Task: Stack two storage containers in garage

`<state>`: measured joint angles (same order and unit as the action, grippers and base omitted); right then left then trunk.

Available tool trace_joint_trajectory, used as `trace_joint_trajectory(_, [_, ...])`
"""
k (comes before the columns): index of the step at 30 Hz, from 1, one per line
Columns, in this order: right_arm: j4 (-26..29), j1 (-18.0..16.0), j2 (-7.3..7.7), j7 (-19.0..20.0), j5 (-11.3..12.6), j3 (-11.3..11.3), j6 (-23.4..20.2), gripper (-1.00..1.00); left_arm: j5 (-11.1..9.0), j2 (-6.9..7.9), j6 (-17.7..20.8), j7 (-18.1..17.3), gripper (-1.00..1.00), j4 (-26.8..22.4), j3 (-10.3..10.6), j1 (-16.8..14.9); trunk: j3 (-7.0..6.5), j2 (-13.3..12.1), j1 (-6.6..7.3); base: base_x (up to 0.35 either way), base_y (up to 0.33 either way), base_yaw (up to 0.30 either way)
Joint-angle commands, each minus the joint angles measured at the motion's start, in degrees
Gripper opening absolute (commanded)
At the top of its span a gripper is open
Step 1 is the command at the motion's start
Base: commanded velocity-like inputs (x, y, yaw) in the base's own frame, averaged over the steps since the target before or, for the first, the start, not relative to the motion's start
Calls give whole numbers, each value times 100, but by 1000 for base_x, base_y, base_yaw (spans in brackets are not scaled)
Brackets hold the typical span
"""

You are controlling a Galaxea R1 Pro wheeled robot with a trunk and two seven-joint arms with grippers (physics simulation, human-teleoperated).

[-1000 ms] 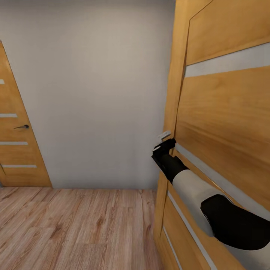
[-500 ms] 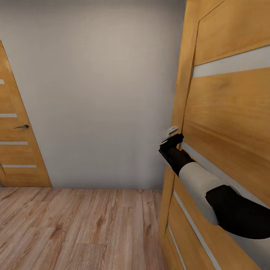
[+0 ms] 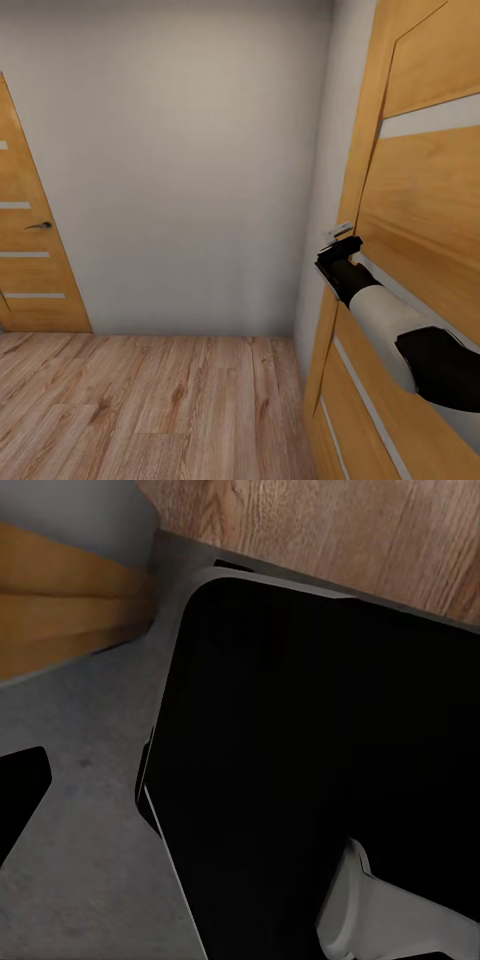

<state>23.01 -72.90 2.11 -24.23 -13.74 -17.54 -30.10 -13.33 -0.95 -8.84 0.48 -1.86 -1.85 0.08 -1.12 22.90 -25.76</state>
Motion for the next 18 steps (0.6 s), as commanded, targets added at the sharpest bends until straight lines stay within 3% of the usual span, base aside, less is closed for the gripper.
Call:
trace_joint_trajectory(1, [2,-2,119,-17,-70,-13,-67,100,-11,-2,-13,5,100,-4,-17,2,2,2,-2,0,0,0])
trace_joint_trajectory(9, [2,-5,338,-4,-71,32,1,100,-11,2,-13,7,100,0,-17,1,2,2,-2,0,0,0])
trace_joint_trajectory(18, [8,-3,304,-3,-80,114,-5,100,-11,-1,-13,7,100,-5,-20,2,2,2,-2,0,0,0])
